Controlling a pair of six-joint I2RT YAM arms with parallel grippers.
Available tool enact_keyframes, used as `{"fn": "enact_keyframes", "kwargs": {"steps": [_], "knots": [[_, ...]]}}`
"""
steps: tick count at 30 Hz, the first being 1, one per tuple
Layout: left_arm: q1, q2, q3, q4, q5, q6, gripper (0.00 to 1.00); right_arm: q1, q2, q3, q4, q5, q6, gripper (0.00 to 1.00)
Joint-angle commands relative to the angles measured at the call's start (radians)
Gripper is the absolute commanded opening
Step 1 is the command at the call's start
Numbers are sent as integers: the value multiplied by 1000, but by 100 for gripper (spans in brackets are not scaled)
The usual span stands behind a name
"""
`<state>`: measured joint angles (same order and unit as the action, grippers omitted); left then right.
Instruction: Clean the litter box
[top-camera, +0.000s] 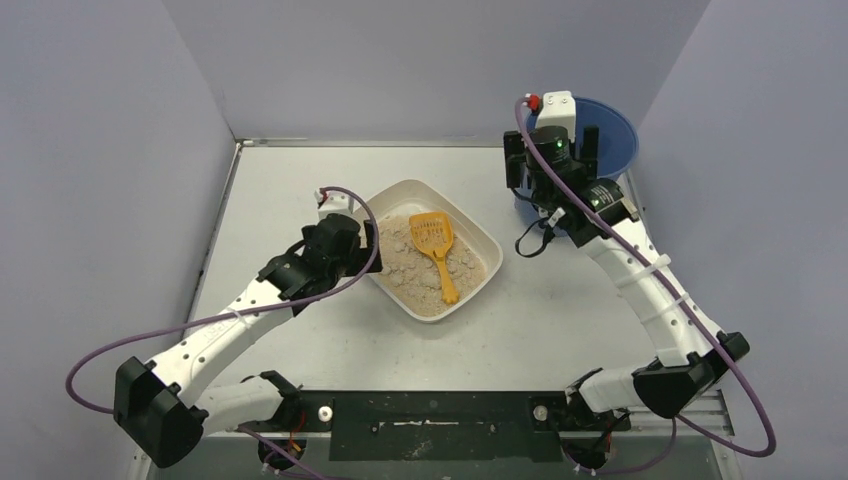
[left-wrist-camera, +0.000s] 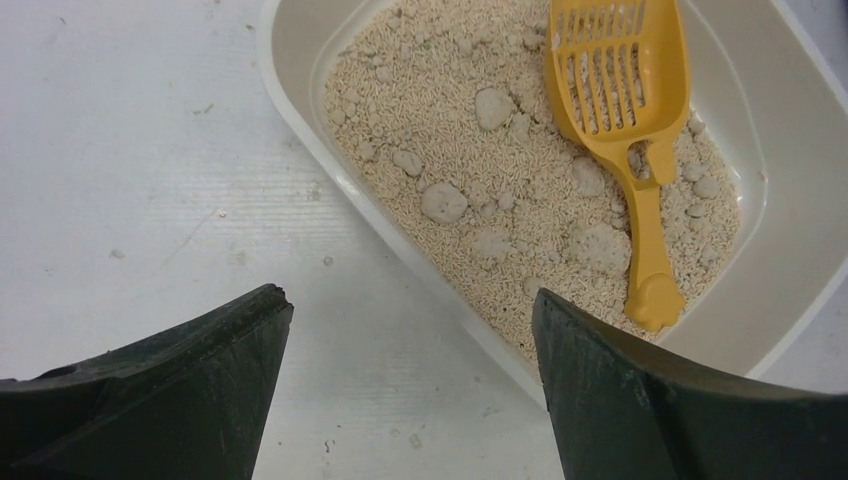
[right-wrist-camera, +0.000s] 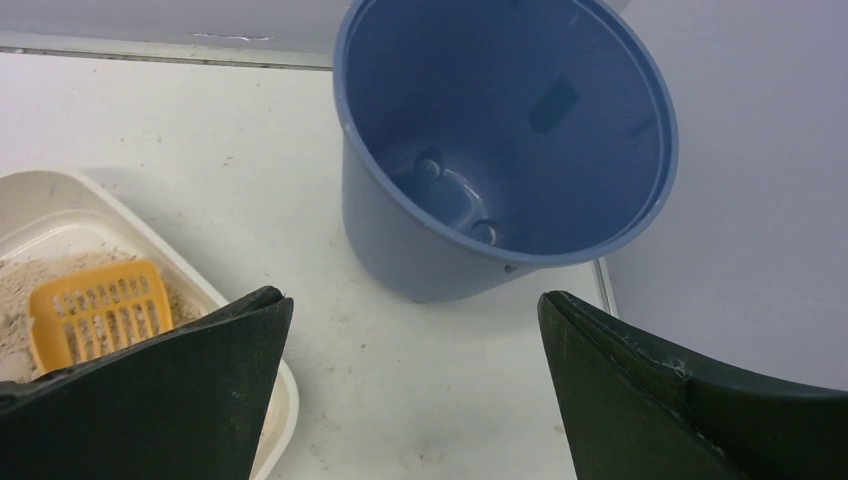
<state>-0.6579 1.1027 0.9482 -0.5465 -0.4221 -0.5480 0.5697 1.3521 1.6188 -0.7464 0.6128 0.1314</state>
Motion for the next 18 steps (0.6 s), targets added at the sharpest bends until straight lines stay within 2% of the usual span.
{"fn": "enact_keyframes", "kwargs": {"steps": [1,9,18], "knots": [[9,55,-17,40,61,-71,88,-94,45,70,-12,-70,15,100],[19,142,-56,85,141,-99,82,-263,121,113,50,-303,71,100],[20,164,-90,123,159,-101,82,-374,266,207,44,-471,83,100]]}}
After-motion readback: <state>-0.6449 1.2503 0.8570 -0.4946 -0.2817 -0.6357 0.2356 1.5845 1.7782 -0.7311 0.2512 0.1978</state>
